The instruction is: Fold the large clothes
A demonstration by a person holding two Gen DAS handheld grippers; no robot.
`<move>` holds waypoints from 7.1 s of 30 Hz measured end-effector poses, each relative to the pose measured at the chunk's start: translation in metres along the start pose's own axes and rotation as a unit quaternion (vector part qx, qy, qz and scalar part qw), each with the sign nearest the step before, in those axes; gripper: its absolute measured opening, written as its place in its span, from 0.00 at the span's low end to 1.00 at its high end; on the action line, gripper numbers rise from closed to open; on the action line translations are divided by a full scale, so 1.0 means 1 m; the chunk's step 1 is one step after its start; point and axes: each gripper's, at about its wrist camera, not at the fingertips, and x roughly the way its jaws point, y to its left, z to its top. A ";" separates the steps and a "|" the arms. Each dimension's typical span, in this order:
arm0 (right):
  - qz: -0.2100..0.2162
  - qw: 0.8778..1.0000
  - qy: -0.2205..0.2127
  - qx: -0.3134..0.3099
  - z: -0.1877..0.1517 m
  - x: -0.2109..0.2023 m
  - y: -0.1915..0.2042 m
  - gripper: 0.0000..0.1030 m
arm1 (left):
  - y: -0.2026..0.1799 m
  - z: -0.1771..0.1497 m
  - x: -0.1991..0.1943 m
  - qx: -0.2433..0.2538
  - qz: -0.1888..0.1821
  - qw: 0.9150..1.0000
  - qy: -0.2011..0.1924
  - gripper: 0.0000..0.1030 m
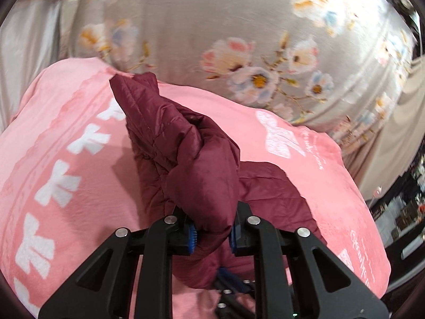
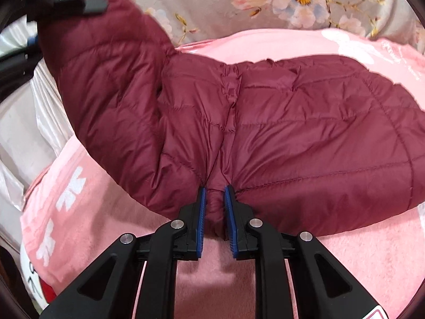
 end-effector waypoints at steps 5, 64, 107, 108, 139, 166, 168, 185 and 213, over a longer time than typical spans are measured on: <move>0.032 0.998 0.010 0.049 0.002 -0.030 -0.020 0.16 | -0.039 0.000 0.010 0.039 -0.007 0.999 0.009 0.16; 0.002 0.971 0.058 0.231 0.193 0.003 -0.209 0.11 | -0.006 0.049 0.094 -0.024 0.063 0.995 0.068 0.83; -0.066 0.980 -0.031 0.188 0.135 0.010 -0.268 0.07 | -0.137 0.012 0.284 0.118 0.128 0.980 0.098 0.96; -0.063 0.979 -0.032 0.189 0.135 0.010 -0.269 0.07 | -0.137 0.011 0.284 0.118 0.127 0.980 0.096 0.96; -0.150 0.985 -0.010 0.086 0.082 -0.078 -0.204 0.03 | -0.125 -0.035 0.177 0.082 0.125 0.980 0.130 0.95; -0.144 0.983 -0.013 0.116 0.037 -0.092 -0.215 0.07 | -0.111 -0.062 0.171 0.101 0.136 0.977 0.127 0.96; -0.130 0.984 -0.011 0.122 0.042 -0.099 -0.218 0.13 | -0.098 -0.053 0.165 0.070 0.114 0.980 0.146 0.95; 0.017 0.969 0.022 0.245 0.082 -0.053 -0.275 0.72 | -0.036 -0.011 0.216 -0.114 -0.029 0.967 0.228 0.95; 0.110 0.968 -0.041 0.221 0.071 -0.030 -0.273 0.37 | -0.053 -0.024 0.230 -0.034 0.013 0.985 0.167 0.96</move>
